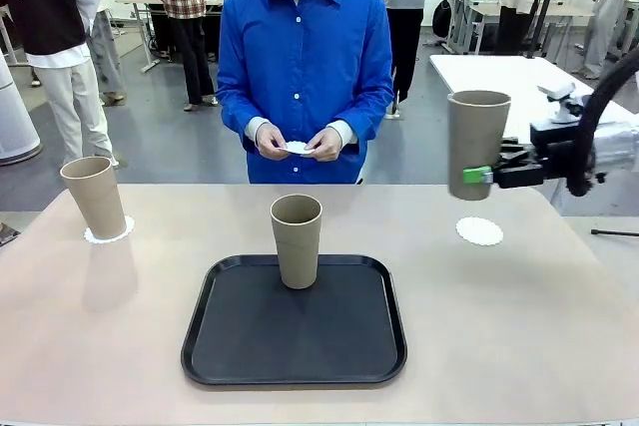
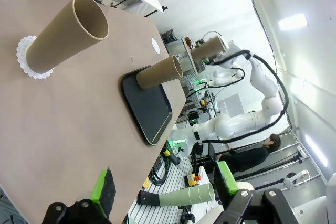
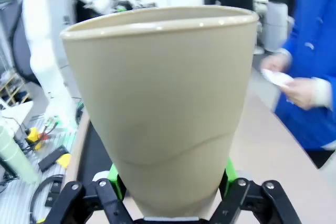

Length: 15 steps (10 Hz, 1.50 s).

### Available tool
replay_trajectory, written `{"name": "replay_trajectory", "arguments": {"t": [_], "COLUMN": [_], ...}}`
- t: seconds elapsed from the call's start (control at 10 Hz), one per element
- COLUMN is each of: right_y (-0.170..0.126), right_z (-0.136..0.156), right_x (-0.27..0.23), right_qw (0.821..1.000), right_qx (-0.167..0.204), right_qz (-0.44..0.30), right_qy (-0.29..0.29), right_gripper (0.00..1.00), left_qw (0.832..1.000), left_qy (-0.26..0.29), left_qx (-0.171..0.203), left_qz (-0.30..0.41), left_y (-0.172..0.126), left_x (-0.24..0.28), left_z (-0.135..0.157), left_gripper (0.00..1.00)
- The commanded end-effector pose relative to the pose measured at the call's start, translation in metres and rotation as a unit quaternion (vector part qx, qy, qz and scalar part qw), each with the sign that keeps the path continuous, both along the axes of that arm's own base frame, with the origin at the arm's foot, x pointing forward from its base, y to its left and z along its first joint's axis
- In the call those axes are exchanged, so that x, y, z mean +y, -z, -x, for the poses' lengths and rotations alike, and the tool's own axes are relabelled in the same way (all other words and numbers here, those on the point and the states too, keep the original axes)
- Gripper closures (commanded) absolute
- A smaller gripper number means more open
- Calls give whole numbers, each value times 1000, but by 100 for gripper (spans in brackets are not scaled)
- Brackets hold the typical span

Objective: Place coasters on the table and set cups on them.
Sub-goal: Take one Reusable plastic cup from the Flat Tray and place it on a coaster set by the human.

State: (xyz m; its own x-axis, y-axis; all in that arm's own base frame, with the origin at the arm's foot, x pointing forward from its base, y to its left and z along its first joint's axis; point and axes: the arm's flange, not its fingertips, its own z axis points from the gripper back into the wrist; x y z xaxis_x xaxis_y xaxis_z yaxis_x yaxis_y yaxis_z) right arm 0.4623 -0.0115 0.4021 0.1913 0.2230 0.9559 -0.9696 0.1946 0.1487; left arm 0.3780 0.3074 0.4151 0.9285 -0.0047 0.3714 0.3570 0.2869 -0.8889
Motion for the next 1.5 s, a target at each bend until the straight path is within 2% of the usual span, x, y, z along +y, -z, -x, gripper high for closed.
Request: {"name": "replay_trajectory", "arguments": {"t": [0.0, 0.4, 0.8, 0.9, 1.4], "right_y": [3, 3, -1, 3, 3], "right_z": [-43, -64, -64, -64, -63], "right_x": [-35, -96, -87, -102, -102], "right_qw": [998, 988, 990, 989, 990], "right_qx": [-23, -33, -38, -27, -26], "right_qz": [-17, -2, -30, -1, -3], "right_qy": [50, 154, 131, 145, 142], "right_gripper": [19, 19, 19, 19, 19], "left_qw": [1000, 1000, 1000, 1000, 1000], "left_qy": [-1, -1, -1, -1, -1], "left_qx": [3, 3, 3, 3, 3], "left_qz": [-2, -2, -2, -2, -2], "left_y": [-2, -2, -2, -2, -2], "left_x": [0, 0, 0, 0, 0], "left_z": [1, 1, 1, 1, 1], "left_gripper": [0, 0, 0, 0, 0]}}
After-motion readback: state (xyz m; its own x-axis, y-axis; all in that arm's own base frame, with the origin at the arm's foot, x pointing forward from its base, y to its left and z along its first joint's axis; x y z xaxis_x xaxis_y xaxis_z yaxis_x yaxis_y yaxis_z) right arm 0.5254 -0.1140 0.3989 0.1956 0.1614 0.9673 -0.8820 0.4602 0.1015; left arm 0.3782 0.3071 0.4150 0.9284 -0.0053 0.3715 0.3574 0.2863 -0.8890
